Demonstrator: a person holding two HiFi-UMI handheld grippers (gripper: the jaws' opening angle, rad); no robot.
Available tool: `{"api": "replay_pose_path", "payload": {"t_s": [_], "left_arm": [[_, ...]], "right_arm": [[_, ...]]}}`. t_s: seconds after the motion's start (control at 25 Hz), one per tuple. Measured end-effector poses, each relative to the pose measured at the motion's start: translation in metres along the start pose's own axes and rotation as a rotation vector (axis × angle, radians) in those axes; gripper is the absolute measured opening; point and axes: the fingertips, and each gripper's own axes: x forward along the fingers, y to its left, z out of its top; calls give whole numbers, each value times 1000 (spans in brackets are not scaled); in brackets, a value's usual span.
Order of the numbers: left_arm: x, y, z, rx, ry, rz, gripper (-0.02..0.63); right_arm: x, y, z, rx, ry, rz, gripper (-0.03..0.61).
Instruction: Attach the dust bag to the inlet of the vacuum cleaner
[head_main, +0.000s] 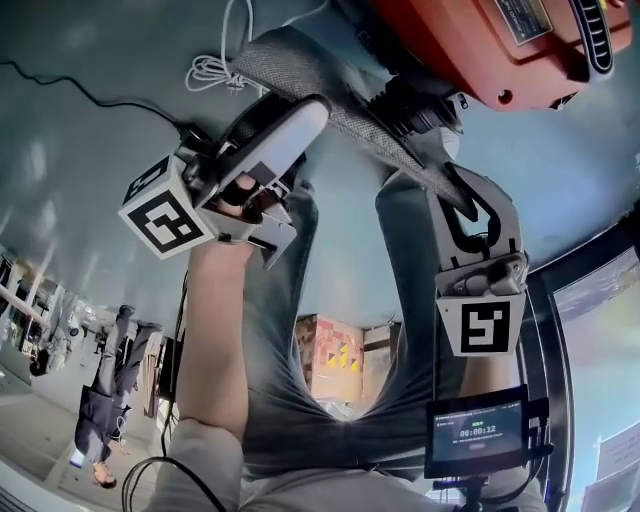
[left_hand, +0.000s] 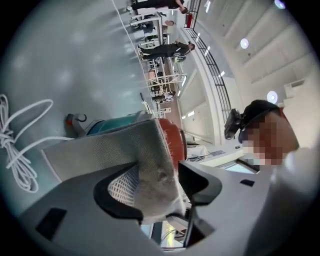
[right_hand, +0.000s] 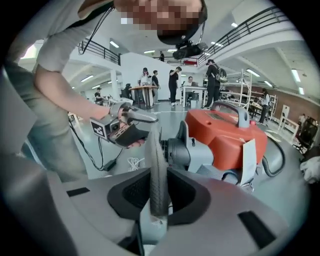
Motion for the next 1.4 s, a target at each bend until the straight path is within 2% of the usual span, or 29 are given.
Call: {"api": "replay_pose_path", "payload": {"t_s": [0.08,0.2,0.28,0.36,0.48,0.56,0.64,0.76,0.84,0.88,0.96,1.04,1.08,1.12,1.2,1.28,1.4], "left_arm": [[6,4,-4,64,25,66,231],[13,-1,-2,129,23,89,107],[21,-6,0,144,-2,80,41],[28,-12,0,148,-19,53,26],[30,-22,1,138,-32,-10,23],[28,-17,1,153,-30,4,23],[25,-3,-1,140,-26,66,23],[24,21,-8,32,-35,138,25],[25,24,-8,1,-40,156,25],[26,19,-5,4,-50,136,25],[26,-2,2,11,-77,29,23],[27,-21,4,35,-81,-73,23],[28,-23,3,60,-70,-82,23],[29,-19,0,86,-55,-56,23],[30,0,-5,113,-22,51,25],[30,17,-9,91,-4,137,25],[29,33,-13,30,13,211,30]], "right_arm": [[0,5,-10,7,48,27,57],[2,12,-14,29,76,70,21],[4,21,-15,53,89,109,20],[10,27,-21,76,121,124,20],[20,27,-27,101,172,102,20],[24,20,-27,95,197,69,20],[19,5,-20,13,194,-29,20],[3,-11,1,-98,103,-199,20],[3,-13,8,-99,60,-222,20],[8,-11,4,-65,68,-196,20],[17,-3,-14,27,146,-115,20],[27,7,-28,68,223,-47,20],[30,9,-31,74,237,-31,20],[32,7,-31,71,240,-29,20],[29,-3,-26,28,230,-69,20],[21,-13,-13,-39,180,-159,20],[12,-23,8,-107,77,-283,20]]}}
